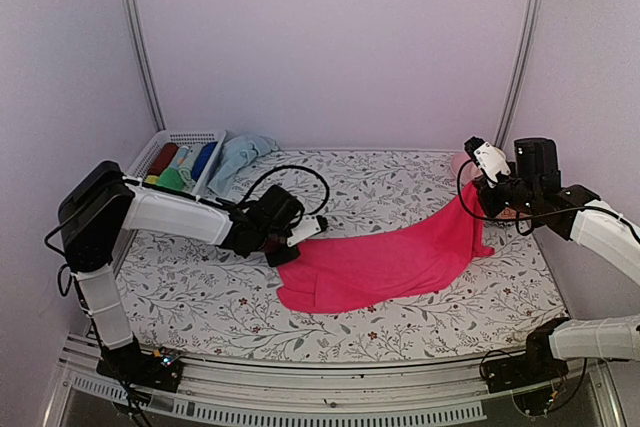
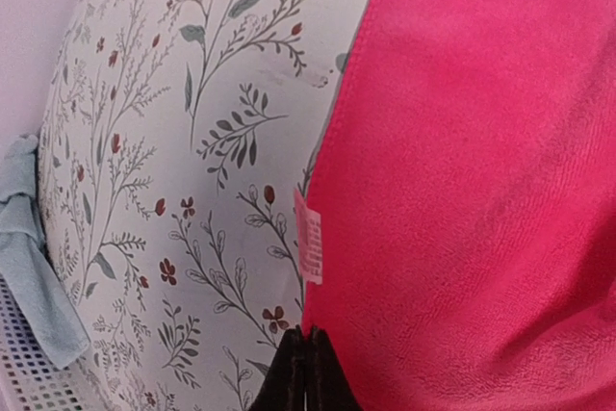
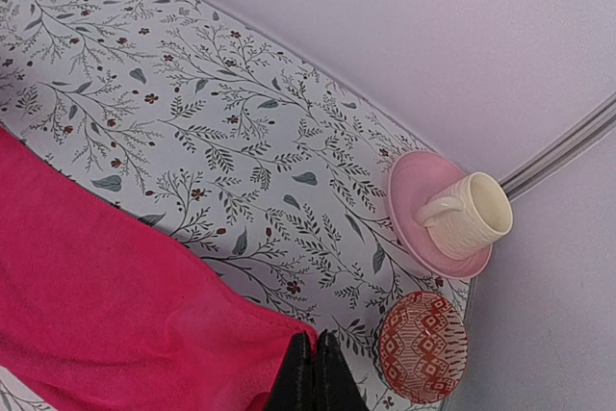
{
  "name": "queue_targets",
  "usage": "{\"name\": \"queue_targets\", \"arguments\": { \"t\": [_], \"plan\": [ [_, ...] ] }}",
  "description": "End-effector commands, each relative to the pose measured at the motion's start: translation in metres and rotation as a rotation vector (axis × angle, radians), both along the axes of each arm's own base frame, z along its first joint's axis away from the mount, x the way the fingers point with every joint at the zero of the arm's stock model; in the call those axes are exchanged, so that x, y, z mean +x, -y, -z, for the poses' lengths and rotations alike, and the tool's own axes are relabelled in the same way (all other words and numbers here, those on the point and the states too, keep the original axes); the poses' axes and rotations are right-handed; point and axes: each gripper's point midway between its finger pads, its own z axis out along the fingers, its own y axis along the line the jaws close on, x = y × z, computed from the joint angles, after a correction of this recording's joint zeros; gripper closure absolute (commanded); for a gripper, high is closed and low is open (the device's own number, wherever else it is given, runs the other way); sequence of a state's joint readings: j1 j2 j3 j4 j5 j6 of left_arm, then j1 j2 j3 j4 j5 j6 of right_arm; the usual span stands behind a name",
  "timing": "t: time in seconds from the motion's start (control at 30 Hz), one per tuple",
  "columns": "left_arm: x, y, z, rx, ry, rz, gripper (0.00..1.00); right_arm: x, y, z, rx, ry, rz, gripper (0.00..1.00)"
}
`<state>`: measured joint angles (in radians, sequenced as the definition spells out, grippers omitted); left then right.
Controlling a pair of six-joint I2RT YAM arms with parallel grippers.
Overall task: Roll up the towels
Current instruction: Flatten out the towel at the center of the board.
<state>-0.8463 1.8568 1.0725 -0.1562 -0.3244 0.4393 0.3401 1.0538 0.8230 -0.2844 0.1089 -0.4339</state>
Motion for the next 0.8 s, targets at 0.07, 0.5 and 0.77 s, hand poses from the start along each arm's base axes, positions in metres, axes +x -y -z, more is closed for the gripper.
{"name": "queue_targets", "arguments": {
  "t": [0.07, 0.5, 0.77],
  "plan": [
    [0.010, 0.001, -0.036, -0.161, -0.027, -0.045, 0.67, 0.000, -0.003, 0.000, 0.005, -0.004, -0.010, 0.98],
    [0.006, 0.003, -0.028, -0.192, -0.107, -0.020, 0.53, -0.001, -0.004, 0.000, 0.005, -0.002, -0.011, 0.98],
    [0.008, -0.007, -0.005, -0.123, -0.131, -0.044, 0.50, -0.001, -0.004, 0.001, 0.004, -0.005, -0.011, 0.98]
  ]
}}
